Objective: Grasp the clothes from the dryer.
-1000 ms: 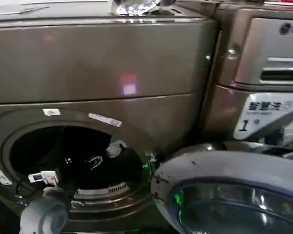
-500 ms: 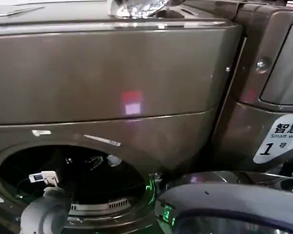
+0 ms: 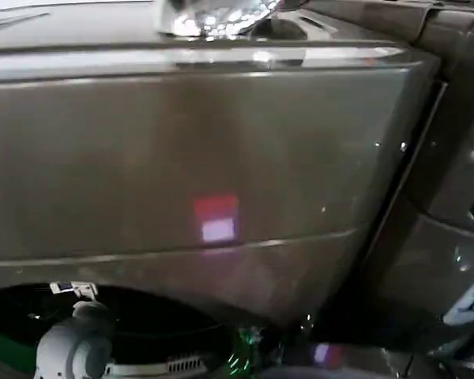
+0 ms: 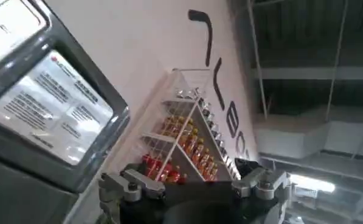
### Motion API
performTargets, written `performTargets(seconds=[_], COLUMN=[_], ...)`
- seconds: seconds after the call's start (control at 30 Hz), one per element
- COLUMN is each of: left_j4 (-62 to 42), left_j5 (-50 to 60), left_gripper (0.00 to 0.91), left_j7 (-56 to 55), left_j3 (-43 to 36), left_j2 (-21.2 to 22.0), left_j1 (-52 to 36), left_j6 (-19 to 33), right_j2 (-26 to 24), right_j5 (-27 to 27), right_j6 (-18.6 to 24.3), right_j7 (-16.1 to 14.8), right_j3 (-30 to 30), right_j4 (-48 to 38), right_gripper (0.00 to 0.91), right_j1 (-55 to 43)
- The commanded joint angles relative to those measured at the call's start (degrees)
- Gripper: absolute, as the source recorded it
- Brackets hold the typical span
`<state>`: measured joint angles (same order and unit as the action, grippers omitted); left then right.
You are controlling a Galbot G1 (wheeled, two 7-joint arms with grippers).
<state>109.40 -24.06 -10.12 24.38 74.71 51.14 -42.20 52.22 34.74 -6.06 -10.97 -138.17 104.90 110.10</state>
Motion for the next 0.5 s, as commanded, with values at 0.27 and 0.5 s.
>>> performTargets(seconds=[0.27, 0.5], left_j4=[-24.74, -33.63], left_j5=[3.01, 4.35], left_gripper=[0.907, 0.907], left_j7=[1.50, 2.30], left_j3=[-4.44, -4.70], left_j2=[2.89, 4.66], left_j1=[-17.54, -23.01], left_j6=[7.47, 10.90], right_j2=[-0.25, -0.22], right_j5=[0.11, 0.22], right_j6=[0.01, 0.03], right_j7=[-0.17, -0.35], right_j3=[-0.18, -0.16], right_j4=[-0.19, -0.30], right_gripper=[0.907, 0.907], right_j1=[-0.35, -0.69])
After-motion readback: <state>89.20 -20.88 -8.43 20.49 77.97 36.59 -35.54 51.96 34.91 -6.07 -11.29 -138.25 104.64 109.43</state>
